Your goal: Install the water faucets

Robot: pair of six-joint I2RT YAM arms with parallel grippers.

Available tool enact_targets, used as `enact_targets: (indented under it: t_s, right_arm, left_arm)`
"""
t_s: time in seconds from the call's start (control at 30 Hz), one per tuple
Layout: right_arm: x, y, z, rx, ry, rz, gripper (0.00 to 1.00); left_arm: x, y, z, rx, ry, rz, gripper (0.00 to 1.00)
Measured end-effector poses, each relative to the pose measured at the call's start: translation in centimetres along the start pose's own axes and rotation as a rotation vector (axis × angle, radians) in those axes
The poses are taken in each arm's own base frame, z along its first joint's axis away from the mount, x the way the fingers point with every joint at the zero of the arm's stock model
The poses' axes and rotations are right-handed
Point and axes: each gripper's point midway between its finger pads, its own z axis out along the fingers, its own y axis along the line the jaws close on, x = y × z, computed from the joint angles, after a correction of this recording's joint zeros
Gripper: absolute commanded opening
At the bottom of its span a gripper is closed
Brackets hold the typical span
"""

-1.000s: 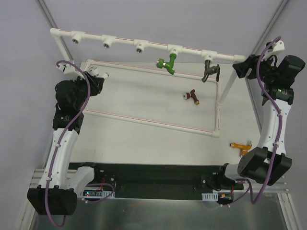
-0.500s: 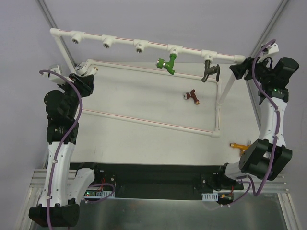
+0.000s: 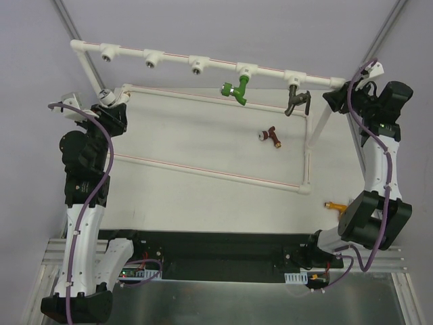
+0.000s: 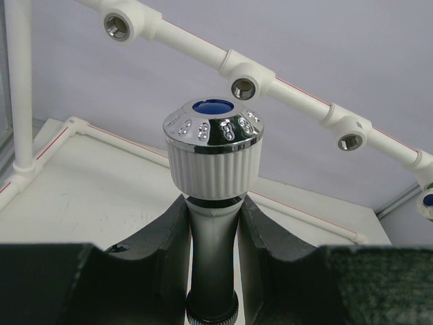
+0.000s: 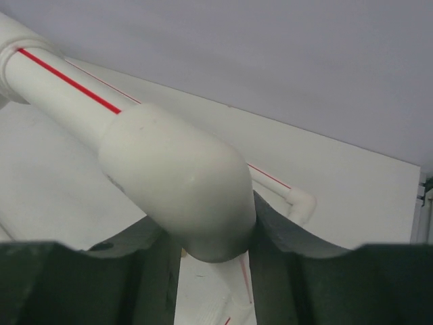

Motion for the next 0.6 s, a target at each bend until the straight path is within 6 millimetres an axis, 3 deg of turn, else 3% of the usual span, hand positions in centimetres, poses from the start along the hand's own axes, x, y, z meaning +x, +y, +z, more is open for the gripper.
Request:
enact_targets:
  t_s: [0.13,0.43,0.6]
  right_arm:
    - [0.2,0.2,-0.4,0.006,-0.007,-0.045,0.12]
    - [1.1,3.1,-3.8,0.013,0.056,-0.035,0.06]
    - [1.4,3.5,-4.9,0.052,0.085,-0.037,0.02]
  left_arm:
    - [-0.6,0.2,0.1,-0.014,-0.028,0.007,0.00]
    - [-1.8,0.9,1.9,-0.060,-0.069,0.012,0.00]
    - [-2.5,1.8,3.3,-0.093,-0.094,0.013,0.00]
